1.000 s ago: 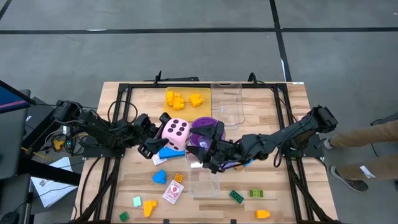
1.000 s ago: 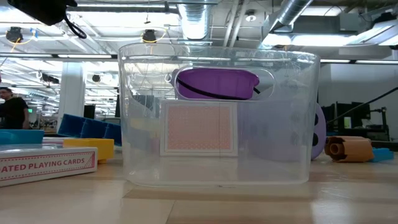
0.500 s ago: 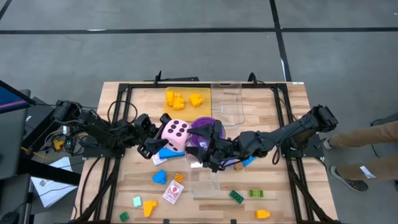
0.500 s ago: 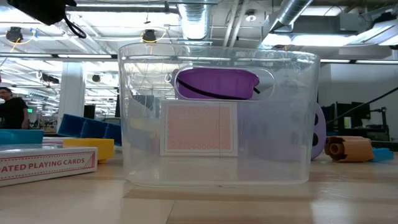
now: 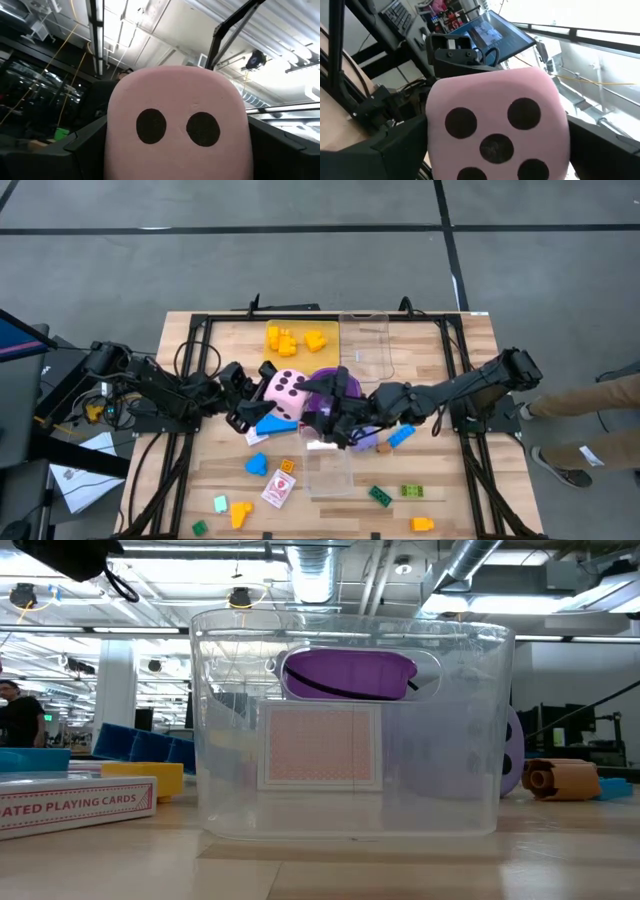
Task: Pick & Place Toys
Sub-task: Put the pink dice into the top transparent bin
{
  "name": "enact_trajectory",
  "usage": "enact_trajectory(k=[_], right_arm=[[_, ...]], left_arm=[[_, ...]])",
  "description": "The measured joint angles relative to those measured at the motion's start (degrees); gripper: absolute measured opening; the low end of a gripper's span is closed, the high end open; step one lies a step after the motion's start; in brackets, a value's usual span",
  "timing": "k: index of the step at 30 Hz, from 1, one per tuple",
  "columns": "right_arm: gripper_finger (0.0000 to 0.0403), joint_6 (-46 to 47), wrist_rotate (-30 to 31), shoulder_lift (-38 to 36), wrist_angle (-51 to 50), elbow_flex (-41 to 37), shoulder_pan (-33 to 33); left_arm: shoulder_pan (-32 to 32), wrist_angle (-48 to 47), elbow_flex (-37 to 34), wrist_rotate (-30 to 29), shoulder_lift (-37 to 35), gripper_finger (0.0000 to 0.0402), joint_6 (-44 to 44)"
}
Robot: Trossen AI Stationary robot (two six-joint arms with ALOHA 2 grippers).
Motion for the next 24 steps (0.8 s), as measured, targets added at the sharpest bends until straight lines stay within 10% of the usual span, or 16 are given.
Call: enact_trajectory(k=[24], right_arm=[[0.04,0.6,-7.4,0.2,0.9,0.0,-2.4]], left_arm=[[0.3,-0.9,0.1,-0.4,0.0,0.0344,-0.2]])
